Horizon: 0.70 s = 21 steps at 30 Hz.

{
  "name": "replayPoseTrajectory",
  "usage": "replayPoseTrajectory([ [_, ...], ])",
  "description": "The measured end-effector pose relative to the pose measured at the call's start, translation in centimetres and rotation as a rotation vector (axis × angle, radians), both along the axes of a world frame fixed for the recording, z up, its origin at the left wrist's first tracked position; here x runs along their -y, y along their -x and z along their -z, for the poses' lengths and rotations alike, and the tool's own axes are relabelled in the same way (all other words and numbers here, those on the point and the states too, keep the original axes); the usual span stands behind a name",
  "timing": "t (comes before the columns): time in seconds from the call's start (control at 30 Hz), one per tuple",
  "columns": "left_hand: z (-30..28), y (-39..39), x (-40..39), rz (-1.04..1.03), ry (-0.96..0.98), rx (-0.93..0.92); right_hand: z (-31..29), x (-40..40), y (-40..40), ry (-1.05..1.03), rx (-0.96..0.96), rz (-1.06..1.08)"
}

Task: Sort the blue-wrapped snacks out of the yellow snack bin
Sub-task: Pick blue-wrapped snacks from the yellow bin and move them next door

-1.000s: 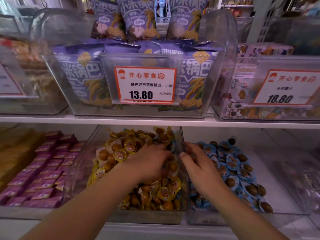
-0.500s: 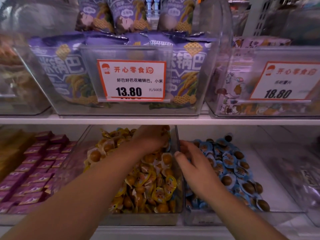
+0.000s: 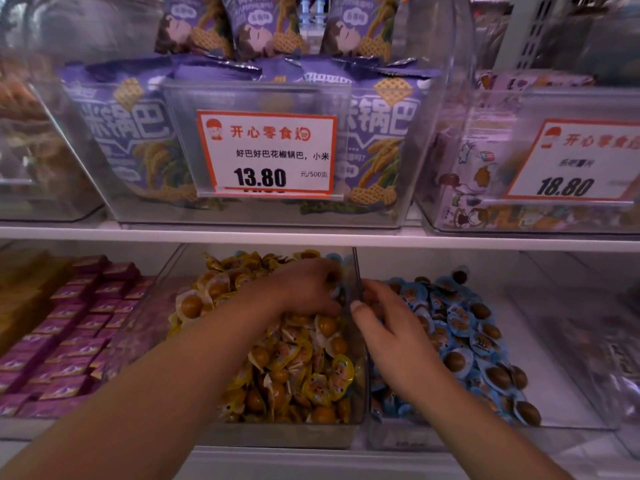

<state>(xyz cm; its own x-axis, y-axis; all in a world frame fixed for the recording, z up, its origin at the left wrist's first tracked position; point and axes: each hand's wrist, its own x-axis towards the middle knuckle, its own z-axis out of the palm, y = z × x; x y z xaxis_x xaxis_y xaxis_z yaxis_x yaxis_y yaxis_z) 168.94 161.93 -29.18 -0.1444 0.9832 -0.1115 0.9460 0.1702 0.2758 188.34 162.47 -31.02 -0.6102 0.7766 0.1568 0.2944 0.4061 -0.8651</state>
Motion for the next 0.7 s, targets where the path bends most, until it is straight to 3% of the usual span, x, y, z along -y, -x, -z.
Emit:
replayPoseTrajectory([
  [0.2, -2.8, 1.8, 4.0, 0.052, -0.044, 0.222, 0.1, -0.1, 0.0, 0.0, 0.001, 0.01],
  [0.3, -2.5, 2.9, 3.1, -0.286, -0.157, 0.464, 0.0, 0.0, -0.1, -0.003, 0.012, 0.017],
  [0.4, -0.9, 3.1, 0.4, -0.404, -0.147, 0.352, 0.0, 0.0, -0.1, -0.006, 0.015, 0.028],
  [0.57, 1.3, 1.4, -3.0, -0.3, -0.128, 0.121, 0.0, 0.1, 0.0, 0.006, -0.007, 0.022],
  [0.7, 2.0, 0.3, -4.0, -0.288, -0.169, 0.061, 0.1, -0.1, 0.1, 0.013, -0.018, 0.02],
])
